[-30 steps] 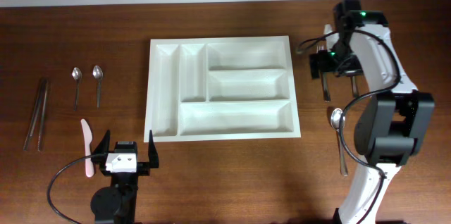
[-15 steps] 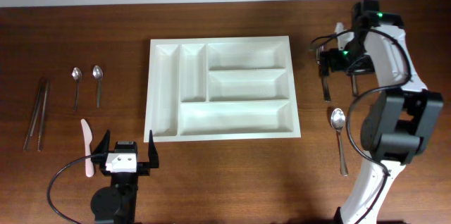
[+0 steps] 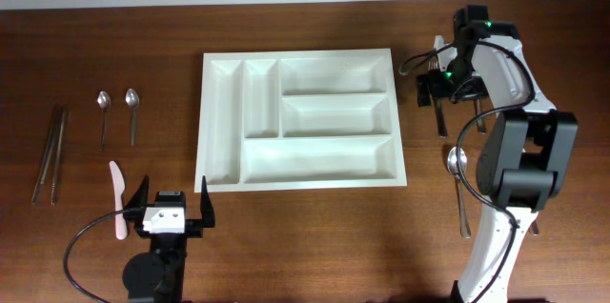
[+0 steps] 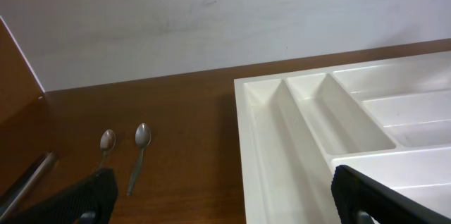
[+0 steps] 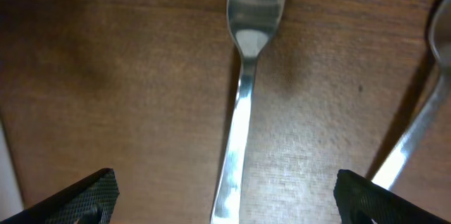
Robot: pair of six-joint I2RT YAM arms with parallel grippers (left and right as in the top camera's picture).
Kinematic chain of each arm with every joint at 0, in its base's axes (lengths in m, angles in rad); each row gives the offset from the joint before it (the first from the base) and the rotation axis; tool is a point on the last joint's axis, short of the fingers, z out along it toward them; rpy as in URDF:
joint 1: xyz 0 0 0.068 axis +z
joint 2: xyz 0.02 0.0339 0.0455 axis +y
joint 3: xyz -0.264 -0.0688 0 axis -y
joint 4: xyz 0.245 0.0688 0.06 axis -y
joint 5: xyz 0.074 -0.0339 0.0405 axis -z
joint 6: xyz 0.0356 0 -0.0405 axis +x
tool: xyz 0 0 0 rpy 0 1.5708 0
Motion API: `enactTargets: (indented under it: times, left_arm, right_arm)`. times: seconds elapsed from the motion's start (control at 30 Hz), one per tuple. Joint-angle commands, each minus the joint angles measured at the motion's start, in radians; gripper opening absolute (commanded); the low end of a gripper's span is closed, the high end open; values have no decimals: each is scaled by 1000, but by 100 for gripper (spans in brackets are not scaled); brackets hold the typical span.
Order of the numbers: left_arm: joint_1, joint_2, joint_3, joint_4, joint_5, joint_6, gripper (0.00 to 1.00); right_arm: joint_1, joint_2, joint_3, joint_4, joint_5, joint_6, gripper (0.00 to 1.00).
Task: Pack container
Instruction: 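Lower the right gripper and grasp the leftmost fork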
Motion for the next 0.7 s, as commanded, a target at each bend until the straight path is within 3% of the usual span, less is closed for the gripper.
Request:
enactTargets:
  times: [0.0, 0.67]
  left_arm:
    - [4, -8, -7, -1, -3, 13, 99]
    - [4, -8, -7, -1, -3, 13, 99]
  right_arm:
    - [-2, 37, 19, 10, 13, -4, 99]
    - [-2, 92, 19, 81, 9, -10, 99]
